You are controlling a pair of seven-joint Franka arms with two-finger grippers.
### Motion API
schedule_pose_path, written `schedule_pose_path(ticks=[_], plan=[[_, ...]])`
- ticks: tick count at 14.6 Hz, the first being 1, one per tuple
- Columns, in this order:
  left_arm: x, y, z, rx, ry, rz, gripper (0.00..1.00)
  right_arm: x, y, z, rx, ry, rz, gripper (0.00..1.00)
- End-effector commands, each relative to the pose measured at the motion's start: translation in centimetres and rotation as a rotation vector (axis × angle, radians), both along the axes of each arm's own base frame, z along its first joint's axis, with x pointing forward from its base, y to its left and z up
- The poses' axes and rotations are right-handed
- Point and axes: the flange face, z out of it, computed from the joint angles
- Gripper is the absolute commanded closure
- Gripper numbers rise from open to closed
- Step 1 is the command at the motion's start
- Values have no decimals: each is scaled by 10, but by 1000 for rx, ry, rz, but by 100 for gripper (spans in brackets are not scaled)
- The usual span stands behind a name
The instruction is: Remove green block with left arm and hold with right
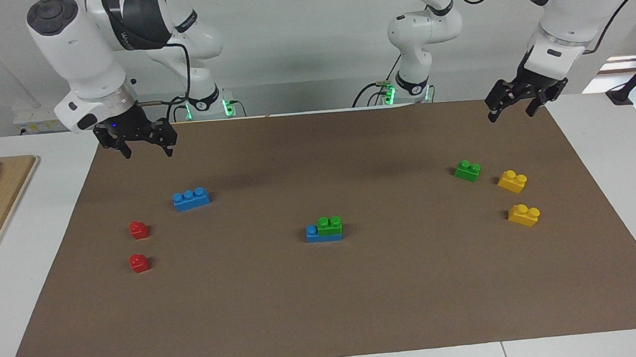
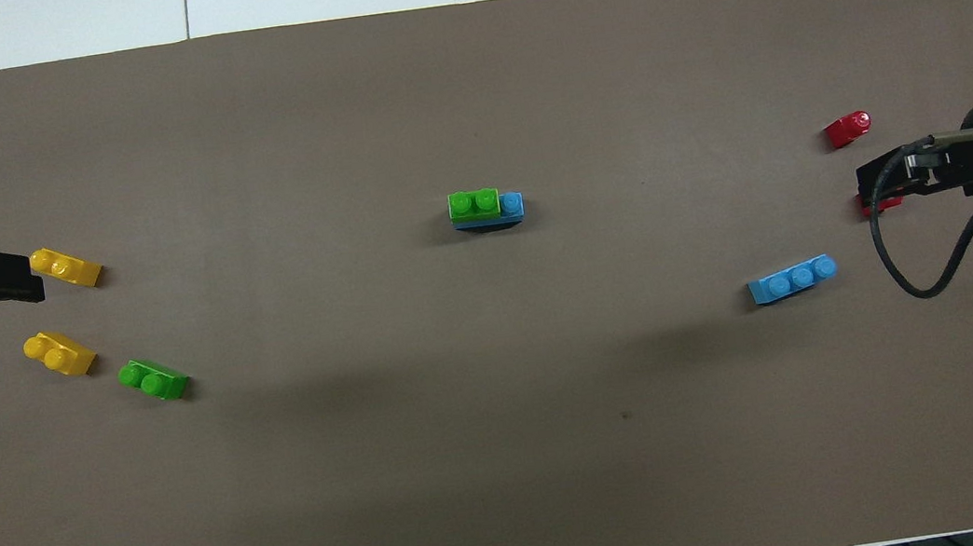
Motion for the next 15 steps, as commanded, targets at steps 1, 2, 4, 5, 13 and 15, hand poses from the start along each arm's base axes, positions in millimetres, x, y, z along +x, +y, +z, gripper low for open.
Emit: schedule_pose_path(ticks=[1, 2, 4, 5, 13, 15], plan=[[-2, 0, 3, 17, -5, -4, 0, -8, -3, 0, 1, -17, 10, 0], [-2, 0, 3, 17, -3, 3, 0, -7, -1, 3, 0, -23, 20, 0], [-4, 0, 5, 16, -4, 5, 0, -3, -3, 8, 1, -48, 26, 0], [-5, 0, 5, 16, -1, 3, 0, 0, -4, 9, 1, -74, 25, 0], [-20, -68, -11, 5, 2, 410, 0, 12, -1, -14, 13, -94, -416, 1], [-26, -108, -18, -7, 1, 707, 0, 16, 9, -24, 85, -46, -667, 1]])
